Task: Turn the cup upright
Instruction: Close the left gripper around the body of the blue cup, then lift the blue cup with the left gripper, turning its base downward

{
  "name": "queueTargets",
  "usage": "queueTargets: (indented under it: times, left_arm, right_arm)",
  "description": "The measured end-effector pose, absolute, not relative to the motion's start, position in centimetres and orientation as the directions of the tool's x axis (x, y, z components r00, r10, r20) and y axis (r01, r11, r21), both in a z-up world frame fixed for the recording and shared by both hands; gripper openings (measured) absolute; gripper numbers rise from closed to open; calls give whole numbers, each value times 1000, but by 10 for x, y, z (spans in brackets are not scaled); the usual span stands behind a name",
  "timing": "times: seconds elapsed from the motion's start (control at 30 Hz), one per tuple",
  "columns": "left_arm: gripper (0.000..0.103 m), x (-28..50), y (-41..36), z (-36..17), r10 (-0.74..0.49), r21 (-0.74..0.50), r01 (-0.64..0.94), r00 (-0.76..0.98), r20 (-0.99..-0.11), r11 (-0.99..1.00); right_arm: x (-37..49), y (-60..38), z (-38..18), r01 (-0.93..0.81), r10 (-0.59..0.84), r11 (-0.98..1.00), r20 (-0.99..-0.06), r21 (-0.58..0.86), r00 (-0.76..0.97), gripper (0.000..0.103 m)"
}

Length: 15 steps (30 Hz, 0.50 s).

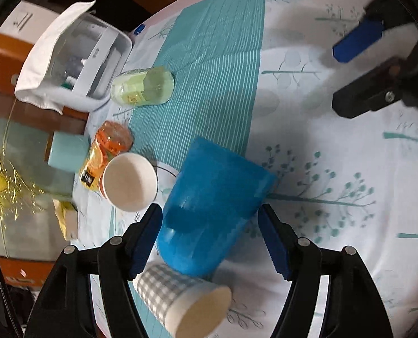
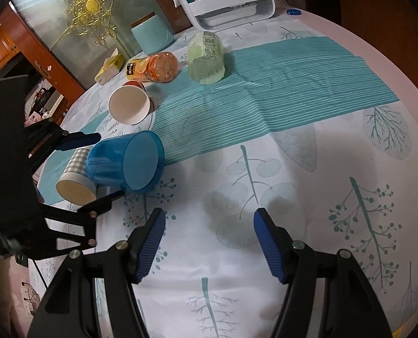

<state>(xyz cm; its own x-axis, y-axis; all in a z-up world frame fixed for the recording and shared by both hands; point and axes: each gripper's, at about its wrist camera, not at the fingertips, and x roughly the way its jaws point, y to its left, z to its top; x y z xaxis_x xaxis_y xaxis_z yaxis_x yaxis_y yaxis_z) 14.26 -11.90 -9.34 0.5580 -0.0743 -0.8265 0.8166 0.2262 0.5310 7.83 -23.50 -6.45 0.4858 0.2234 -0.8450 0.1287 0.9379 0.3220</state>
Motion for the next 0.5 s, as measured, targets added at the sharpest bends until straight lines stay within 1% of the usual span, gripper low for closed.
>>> queueTargets:
  times: [0.1, 0.2, 0.3, 0.4, 0.5]
  left_arm:
    - [69, 149, -123, -102, -71, 566, 793, 593, -802, 225]
    - [69, 160, -124, -99, -81, 533, 802, 571, -817, 270]
    - [68, 176, -127, -95, -66, 486, 806, 535, -842, 338]
    - [67, 191, -130, -90, -20, 416, 792, 474, -881, 446]
    - [67, 200, -128, -76, -27, 292, 775, 370, -929, 561]
  right_arm:
    - [80, -235, -66, 126, 217, 941, -846, 314, 486, 65]
    - [80, -236, -69, 129, 219, 940, -848, 316, 482, 65]
    - [80, -238, -71, 135, 218, 939, -849, 318, 481, 65]
    - [80, -238, -71, 137, 220, 937, -848, 322, 482, 65]
    - [79, -237, -68, 131, 225, 936, -844, 325, 487, 65]
